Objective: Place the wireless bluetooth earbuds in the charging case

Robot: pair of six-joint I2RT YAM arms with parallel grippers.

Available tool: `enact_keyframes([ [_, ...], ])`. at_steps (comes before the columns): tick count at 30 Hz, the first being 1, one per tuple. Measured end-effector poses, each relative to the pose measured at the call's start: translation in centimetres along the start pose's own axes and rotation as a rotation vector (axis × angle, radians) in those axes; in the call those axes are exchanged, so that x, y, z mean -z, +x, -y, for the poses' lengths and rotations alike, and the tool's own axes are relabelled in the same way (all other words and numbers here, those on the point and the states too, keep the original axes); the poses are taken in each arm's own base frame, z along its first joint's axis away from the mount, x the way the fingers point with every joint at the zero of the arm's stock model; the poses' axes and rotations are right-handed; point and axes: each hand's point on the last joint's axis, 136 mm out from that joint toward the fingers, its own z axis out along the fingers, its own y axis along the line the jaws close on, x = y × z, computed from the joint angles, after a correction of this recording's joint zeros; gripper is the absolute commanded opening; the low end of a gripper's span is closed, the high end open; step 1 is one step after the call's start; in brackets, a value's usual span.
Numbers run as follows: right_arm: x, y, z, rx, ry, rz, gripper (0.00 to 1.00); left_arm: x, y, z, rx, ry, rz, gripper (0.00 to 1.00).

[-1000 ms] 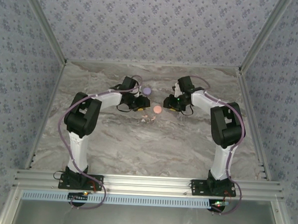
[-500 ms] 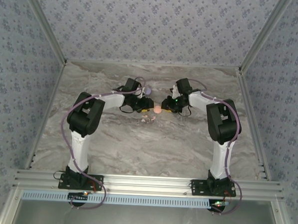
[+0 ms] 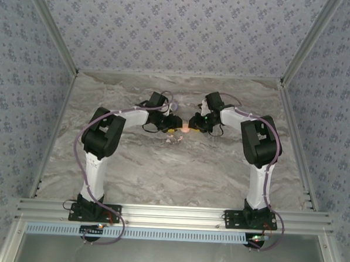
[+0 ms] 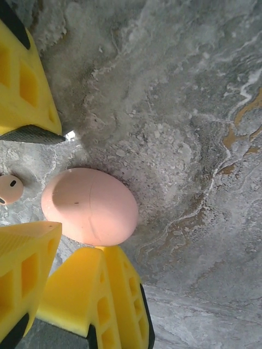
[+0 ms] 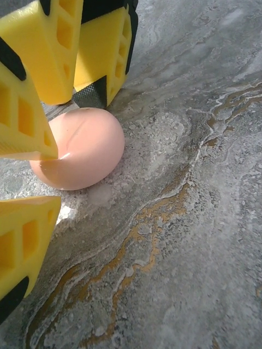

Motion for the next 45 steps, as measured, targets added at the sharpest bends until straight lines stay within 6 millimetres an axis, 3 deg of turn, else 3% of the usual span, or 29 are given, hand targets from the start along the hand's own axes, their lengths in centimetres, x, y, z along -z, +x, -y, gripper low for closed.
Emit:
enact_keyframes([
  [29,-0.6,-0.2,-0.3,-0.005,-0.026,-0.005,0.23,-1.0,-0.5,1.1,0.044,0.098,0.000,0.37],
  [45,-0.5,0.0,0.2,-0.013,-0.036,0.006,0.26,-1.3,-0.5,1.2,0.041,0.108,0.006,0.20],
])
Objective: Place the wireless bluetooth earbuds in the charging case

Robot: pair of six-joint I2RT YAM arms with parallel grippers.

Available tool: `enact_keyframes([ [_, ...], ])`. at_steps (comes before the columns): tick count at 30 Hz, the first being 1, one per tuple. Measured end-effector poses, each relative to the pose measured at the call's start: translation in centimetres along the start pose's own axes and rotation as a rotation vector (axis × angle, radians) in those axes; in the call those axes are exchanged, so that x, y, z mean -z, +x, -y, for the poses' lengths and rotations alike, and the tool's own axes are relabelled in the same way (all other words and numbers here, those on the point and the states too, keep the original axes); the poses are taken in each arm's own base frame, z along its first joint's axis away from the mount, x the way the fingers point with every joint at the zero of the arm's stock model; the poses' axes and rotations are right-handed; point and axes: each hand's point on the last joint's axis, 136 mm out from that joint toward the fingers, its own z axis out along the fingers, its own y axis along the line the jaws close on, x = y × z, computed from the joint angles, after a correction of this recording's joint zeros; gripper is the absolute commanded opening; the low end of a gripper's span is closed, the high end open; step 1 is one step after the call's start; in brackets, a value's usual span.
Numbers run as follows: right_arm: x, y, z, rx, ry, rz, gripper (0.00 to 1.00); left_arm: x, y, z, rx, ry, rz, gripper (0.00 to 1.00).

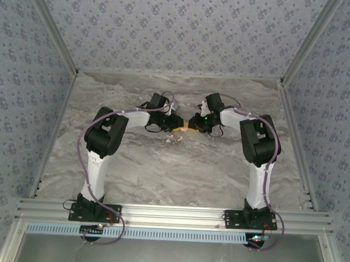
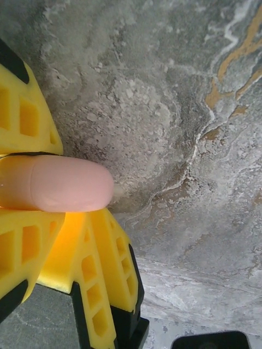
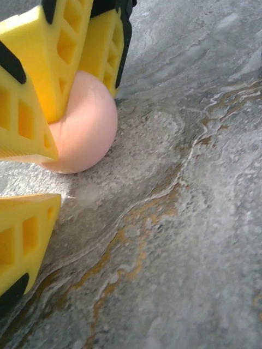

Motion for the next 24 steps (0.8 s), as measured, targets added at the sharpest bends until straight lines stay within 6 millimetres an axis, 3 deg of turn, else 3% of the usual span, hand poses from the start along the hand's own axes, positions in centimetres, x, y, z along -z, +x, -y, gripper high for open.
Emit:
enact_keyframes([
  [5,2.1,0.8,0.4,-0.007,-0.007,0.032,0.28,0.8,0.4,-0.3,-0.010,-0.009,0.019,0.20],
  [11,8.1,-0.2,-0.7,0.036,-0.075,0.174,0.30,3.5,0.9,0.2,-0.040,-0.005,0.051,0.20],
  [14,11.1,-0.8,-2.1,0.094,-0.122,0.249,0.35,5.8,0.3,2.9,-0.106,0.038,0.097,0.19],
  [18,14.6,-0.5,-5.2,0.202,-0.200,0.318,0.41,9.3,-0.3,8.0,-0.231,0.139,0.171,0.17],
  [24,18.8,0.7,-10.0,0.367,-0.334,0.382,0.48,13.5,0.7,13.2,-0.380,0.263,0.236,0.17],
])
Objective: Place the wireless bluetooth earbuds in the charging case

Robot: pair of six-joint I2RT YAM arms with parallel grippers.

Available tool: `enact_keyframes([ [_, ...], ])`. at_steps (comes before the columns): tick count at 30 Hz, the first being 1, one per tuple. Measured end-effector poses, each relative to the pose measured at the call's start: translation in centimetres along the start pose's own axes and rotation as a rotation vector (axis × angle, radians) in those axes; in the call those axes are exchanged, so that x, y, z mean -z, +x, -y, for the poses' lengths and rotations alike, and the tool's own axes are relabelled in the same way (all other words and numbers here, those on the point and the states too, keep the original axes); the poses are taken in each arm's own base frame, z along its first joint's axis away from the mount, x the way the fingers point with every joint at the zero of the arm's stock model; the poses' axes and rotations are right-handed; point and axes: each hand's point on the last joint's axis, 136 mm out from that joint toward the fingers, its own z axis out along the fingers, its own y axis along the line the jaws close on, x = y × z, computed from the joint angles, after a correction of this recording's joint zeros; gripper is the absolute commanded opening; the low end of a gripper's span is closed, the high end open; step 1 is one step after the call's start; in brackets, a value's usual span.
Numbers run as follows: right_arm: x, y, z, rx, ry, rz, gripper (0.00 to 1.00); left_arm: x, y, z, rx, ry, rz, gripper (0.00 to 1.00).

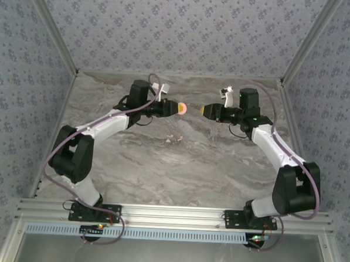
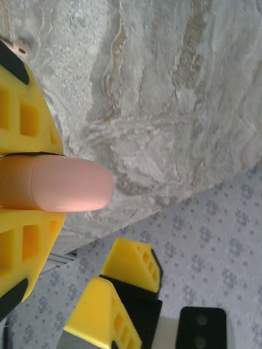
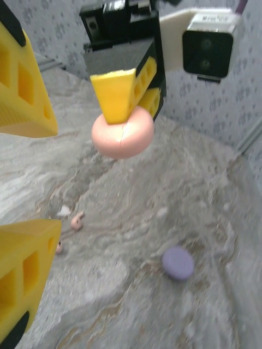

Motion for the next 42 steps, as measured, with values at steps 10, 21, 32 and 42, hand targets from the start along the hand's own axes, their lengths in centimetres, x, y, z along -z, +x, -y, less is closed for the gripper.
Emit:
enact_keyframes([
  [10,0.2,1.0,-5.2,0.114,-0.158,-0.036,0.52,2.4,1.3,6.3,-0.164,0.135,0.016,0.18],
  [21,0.2,1.3,-8.8,0.200,-0.279,-0.069,0.53,3.7,1.6,9.2,-0.262,0.201,0.019,0.18],
  [32,0.4,1.2,-10.8,0.256,-0.342,-0.077,0.46,3.4,2.9,10.0,-0.289,0.236,-0.023,0.17],
  [42,0.5,1.8,-11.4,0.282,-0.370,-0.099,0.40,3.4,3.4,10.2,-0.289,0.249,-0.046,0.17],
])
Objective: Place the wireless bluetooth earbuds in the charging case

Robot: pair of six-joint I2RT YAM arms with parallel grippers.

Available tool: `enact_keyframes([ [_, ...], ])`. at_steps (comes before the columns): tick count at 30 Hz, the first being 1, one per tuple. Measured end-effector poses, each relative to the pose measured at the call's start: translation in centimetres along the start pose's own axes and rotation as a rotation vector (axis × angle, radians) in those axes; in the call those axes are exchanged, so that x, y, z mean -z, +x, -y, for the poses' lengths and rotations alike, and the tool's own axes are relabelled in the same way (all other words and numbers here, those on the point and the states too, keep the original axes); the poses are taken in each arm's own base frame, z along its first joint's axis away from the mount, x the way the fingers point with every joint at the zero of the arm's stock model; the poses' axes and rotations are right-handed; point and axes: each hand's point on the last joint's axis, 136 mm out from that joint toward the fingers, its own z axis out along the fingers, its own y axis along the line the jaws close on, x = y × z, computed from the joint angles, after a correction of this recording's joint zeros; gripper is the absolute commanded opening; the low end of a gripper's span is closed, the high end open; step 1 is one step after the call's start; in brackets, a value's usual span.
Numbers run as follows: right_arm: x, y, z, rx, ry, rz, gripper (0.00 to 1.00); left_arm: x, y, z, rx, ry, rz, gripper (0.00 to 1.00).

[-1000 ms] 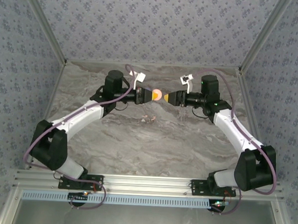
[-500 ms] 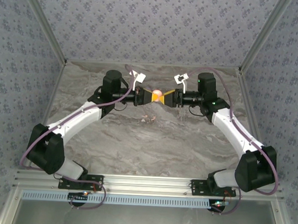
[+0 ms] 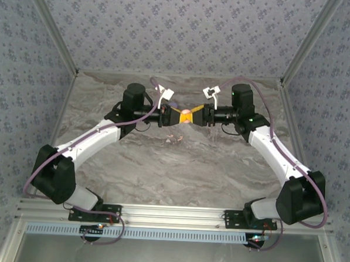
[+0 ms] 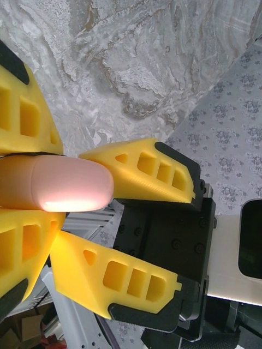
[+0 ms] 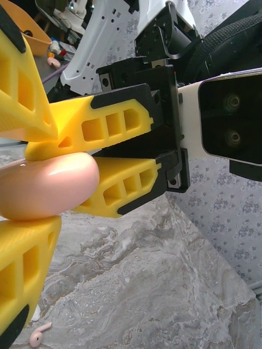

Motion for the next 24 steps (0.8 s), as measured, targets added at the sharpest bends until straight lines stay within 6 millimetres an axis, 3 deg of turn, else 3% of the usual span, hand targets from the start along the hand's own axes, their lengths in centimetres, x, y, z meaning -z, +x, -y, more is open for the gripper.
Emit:
enact_keyframes([
  [13,0.19,0.34,0.09,0.011,0.006,-0.017,0.19,0.05,0.37,0.23,0.001,0.011,-0.020,0.17],
  [17,0.23,0.38,0.11,0.012,0.006,-0.018,0.13,0.05,0.39,0.27,0.003,0.012,-0.022,0.22],
  [24,0.49,0.18,0.04,0.008,0.002,-0.017,0.09,0.07,0.19,0.45,-0.007,0.015,-0.021,0.24],
])
